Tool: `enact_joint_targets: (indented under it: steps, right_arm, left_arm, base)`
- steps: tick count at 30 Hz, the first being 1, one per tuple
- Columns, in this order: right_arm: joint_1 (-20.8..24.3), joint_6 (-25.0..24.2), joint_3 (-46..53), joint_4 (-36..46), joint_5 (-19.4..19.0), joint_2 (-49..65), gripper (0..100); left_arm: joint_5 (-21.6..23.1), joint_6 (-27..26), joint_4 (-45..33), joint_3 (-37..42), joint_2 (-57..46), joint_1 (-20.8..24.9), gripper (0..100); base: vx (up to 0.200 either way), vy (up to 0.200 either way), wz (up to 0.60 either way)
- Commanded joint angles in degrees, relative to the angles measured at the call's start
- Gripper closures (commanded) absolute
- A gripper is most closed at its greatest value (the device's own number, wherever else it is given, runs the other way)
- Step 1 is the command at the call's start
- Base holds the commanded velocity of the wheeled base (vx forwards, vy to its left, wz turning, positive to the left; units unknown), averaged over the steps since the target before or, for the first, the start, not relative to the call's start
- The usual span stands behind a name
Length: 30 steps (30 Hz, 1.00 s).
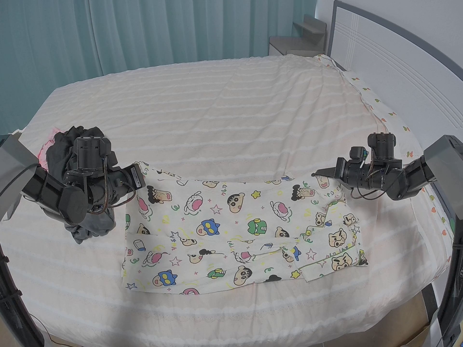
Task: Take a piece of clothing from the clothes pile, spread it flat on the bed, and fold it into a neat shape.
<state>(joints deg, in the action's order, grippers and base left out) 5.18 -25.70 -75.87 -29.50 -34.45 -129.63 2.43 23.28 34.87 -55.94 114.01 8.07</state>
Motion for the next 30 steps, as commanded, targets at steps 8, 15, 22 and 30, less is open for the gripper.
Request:
enact_joint_targets:
  steps: [8,15,22,30]
  right_arm:
    - [-1.4,1.7,9.34,-2.14,-2.73,5.27,100]
    - [-1.58,6.54,15.14,-2.14,-3.17,6.59,100]
    - [-1.93,11.72,20.85,-2.58,-3.25,7.12,100]
    - [-1.93,13.39,26.04,-6.09,-3.78,7.03,100]
  left_arm:
    - [0.04,-5.0,0.2,6.55,-2.47,0.1,100]
    - [0.12,-6.15,0.2,10.5,-4.49,0.19,100]
    - [0.21,-6.32,0.99,15.25,-5.64,0.63,100]
    - [0.39,-6.41,0.99,19.47,-6.16,2.21,100]
  base:
    - [0.0,0.0,0.0]
    - [0.0,0.0,0.0]
    - [0.0,0.0,0.0]
    - [0.0,0.0,0.0]
